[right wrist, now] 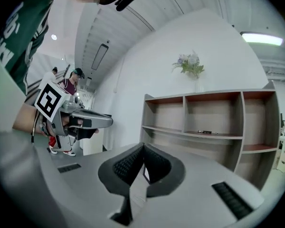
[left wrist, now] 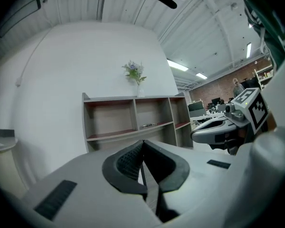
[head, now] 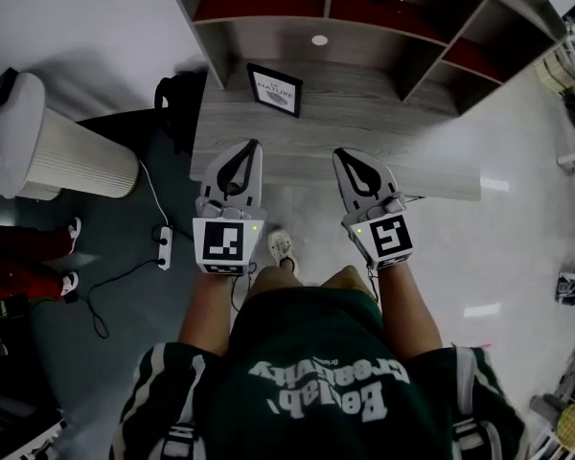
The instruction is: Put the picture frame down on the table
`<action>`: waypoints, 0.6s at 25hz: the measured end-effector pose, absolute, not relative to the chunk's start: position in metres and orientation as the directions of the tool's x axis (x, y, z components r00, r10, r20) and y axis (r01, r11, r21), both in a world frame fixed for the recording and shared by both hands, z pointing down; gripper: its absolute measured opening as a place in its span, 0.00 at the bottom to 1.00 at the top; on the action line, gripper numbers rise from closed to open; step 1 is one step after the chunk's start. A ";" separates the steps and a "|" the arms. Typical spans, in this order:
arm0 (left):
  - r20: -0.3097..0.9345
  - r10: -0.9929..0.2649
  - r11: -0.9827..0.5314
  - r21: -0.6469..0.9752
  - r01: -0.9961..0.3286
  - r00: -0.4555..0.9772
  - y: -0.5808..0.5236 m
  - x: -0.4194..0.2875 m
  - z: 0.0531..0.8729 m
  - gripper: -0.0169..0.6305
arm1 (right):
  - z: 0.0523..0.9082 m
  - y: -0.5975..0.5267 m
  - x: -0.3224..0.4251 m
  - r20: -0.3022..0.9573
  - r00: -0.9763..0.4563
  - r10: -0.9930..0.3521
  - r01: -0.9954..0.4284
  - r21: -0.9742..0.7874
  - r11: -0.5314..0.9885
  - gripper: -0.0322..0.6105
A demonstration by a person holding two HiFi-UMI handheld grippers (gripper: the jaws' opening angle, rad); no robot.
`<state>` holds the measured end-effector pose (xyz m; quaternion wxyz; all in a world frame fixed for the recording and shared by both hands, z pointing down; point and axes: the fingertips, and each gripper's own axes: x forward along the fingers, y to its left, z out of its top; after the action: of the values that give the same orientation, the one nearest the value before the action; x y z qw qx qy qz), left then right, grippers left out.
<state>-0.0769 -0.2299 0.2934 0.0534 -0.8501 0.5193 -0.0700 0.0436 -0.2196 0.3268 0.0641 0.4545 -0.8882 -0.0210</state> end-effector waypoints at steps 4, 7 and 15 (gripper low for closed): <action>0.087 -0.899 -0.438 -0.197 -0.877 0.429 -0.180 -0.051 0.292 0.05 | 0.313 -0.168 0.074 0.071 -0.587 -0.807 -0.799 0.110 0.591 0.10; 0.072 -0.903 -0.429 -0.185 -0.884 0.423 -0.142 -0.032 0.285 0.05 | 0.302 -0.129 0.095 0.041 -0.591 -0.805 -0.798 0.116 0.592 0.10; 0.054 -0.901 -0.433 -0.185 -0.882 0.431 -0.042 0.005 0.258 0.05 | 0.269 -0.037 0.129 0.039 -0.559 -0.828 -0.823 0.094 0.560 0.10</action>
<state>0.0050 -0.0420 0.2576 0.0644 -0.8433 0.5286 -0.0722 0.1293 -0.0367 0.2690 0.0394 0.4679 -0.8823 -0.0322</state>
